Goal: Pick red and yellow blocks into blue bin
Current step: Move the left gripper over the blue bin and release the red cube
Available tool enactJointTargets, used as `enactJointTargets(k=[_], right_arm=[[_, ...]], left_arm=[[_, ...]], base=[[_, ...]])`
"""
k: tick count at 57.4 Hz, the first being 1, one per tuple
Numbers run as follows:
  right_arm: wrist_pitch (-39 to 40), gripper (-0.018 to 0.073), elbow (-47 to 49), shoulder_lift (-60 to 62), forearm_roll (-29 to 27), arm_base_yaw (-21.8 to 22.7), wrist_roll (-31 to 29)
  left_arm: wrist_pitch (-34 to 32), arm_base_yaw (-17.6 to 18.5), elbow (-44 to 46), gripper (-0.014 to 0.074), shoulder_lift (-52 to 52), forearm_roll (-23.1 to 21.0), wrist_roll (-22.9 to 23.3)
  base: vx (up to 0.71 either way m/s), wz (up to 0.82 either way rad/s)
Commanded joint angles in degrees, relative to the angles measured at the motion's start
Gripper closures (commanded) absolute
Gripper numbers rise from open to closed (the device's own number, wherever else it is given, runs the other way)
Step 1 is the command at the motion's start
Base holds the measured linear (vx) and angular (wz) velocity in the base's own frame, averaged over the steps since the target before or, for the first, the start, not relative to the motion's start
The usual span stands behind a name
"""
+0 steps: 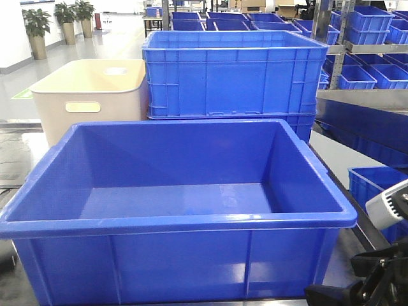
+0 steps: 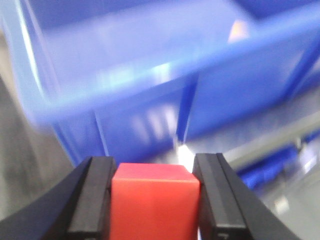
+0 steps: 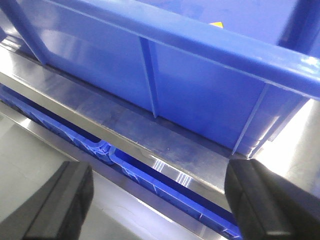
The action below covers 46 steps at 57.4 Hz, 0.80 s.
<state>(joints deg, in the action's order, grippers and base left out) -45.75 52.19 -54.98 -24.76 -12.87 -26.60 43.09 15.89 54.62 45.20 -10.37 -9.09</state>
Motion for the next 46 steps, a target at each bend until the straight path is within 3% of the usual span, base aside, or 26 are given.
enactJointTargets(k=[1, 18, 34, 46], right_arm=[[4.26, -0.002, 1.59, 0.62, -1.07, 0.11, -0.48], [4.63, -0.002, 1.59, 0.62, -1.07, 0.11, -0.48], [2.99, -0.002, 1.59, 0.62, -1.07, 0.11, -0.48], [2.75, -0.002, 1.59, 0.62, -1.07, 0.11, -0.48]], left_arm=[[-4.61, 0.48, 6.24, 0.0326, 2.42, -0.88, 0.05], [-8.55, 0.48, 20.65, 0.0326, 22.06, -2.47, -6.9], [-12.36, 0.48, 30.09, 0.0314, 39.11, -2.42, -6.94], [-11.91, 0.48, 32.1, 0.0114, 44.54, -2.48, -6.94]], base=[[0.0, 0.0], [0.0, 0.0], [0.0, 0.0], [0.0, 0.0]])
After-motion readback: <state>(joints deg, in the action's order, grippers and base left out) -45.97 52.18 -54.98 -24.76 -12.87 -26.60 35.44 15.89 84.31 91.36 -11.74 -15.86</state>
